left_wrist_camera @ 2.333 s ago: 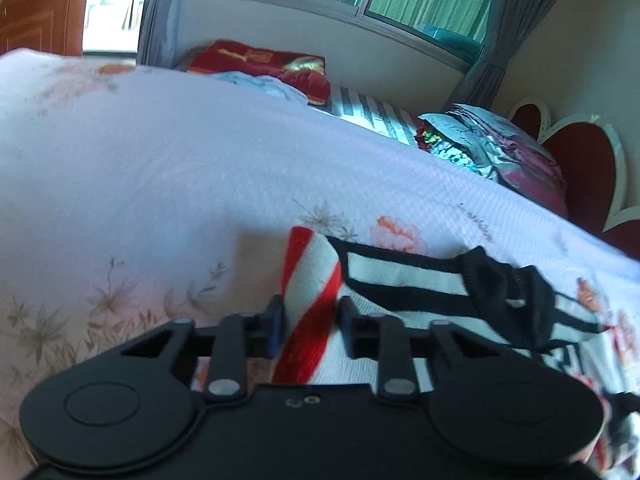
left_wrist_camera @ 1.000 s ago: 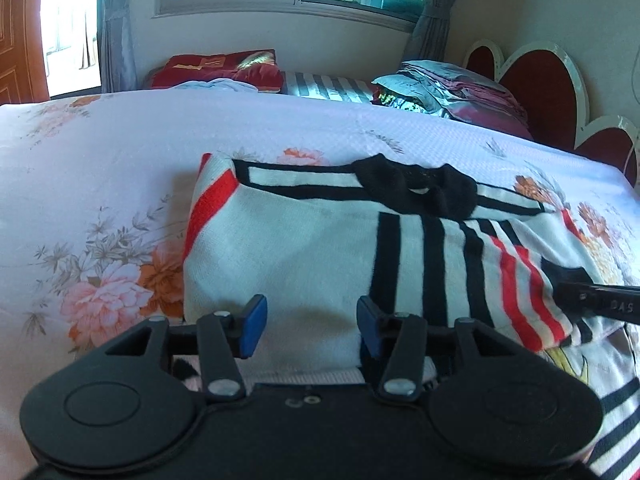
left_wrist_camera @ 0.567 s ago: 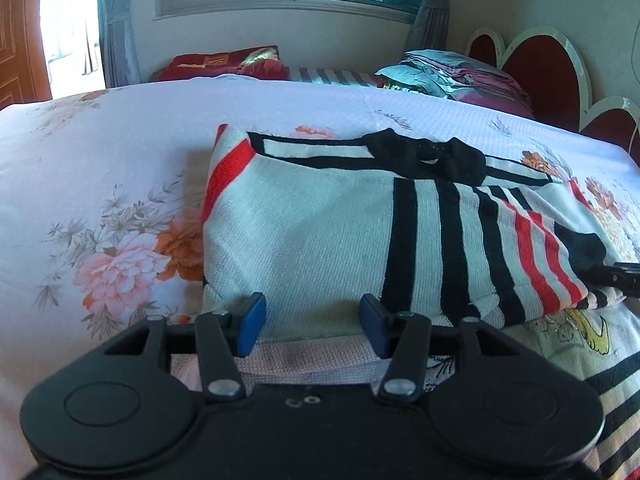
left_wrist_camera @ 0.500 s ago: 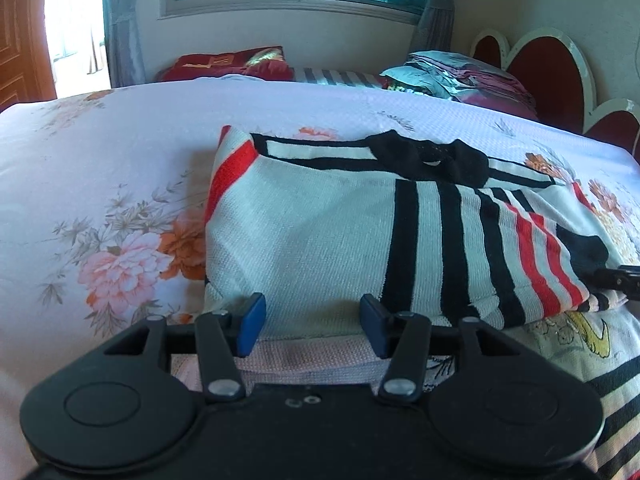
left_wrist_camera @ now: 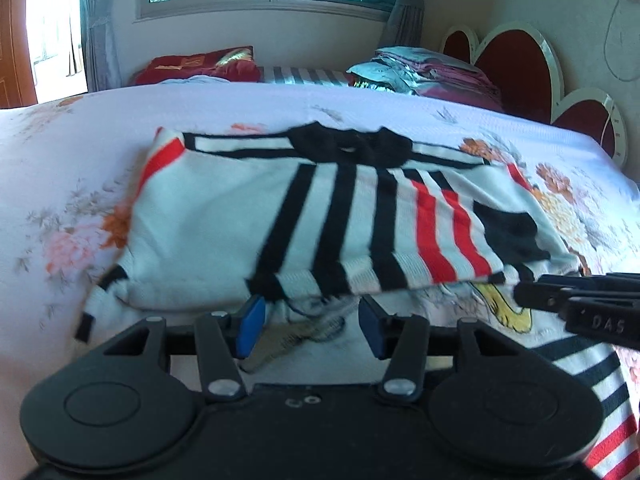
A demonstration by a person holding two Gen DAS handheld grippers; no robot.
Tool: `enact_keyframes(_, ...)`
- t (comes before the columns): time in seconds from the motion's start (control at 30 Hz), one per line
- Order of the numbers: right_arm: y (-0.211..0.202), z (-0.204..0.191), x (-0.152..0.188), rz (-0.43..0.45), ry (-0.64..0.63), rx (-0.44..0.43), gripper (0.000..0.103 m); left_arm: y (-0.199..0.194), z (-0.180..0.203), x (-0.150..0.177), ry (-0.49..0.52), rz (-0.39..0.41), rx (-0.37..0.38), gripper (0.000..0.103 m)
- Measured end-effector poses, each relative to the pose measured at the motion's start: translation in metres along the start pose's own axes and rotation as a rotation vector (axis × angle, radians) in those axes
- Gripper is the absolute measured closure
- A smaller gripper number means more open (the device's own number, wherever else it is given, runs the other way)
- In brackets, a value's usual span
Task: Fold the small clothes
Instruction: 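Move both tools toward the sweater hem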
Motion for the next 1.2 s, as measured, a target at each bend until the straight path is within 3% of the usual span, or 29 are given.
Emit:
enact_keyframes(0.23,0.004,-0.024,0.025,-0.055,-0.077,-0.068,0.069,0.0,-0.003,0.027,0.049,-0.014,-0.064,0.051)
enact_keyframes(0.43,-0.006,-0.003,0.048,-0.047,-0.162,-0.001,0.069,-0.018,-0.03,0.045,0.034,-0.021,-0.114,0.05)
enact_keyframes(0.63,-0.03,0.02,0.056,-0.041,-0.107,0.052,0.069,-0.047,-0.061,0.067,-0.017,-0.038,-0.157,0.051)
enact_keyframes(0.8,-0.052,-0.017,0.059,-0.009,-0.088,-0.023,0.069,-0.068,-0.041,0.07,-0.011,-0.027,-0.068,0.053)
enact_keyframes(0.97,-0.054,-0.066,0.083,-0.046,-0.127,-0.056,0.069,-0.072,-0.009,0.084,0.032,-0.034,0.036,0.052)
enact_keyframes(1.07,-0.053,-0.074,0.102,-0.085,-0.142,-0.037,0.069,-0.078,-0.008,0.103,0.088,-0.038,0.037,0.051)
enact_keyframes(1.2,-0.065,-0.058,0.12,-0.076,-0.147,0.051,0.069,-0.092,-0.02,0.12,0.128,-0.028,0.042,0.048)
Point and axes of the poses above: each gripper's, at about its wrist camera, not at the fingertips, and y roughly the way its jaws point, z to its right, x to its underside, the point moved 10 cm from there along y, roughly the way its jaws point, and after that the axes turned 1 degree about y, right-handed, at the moved point
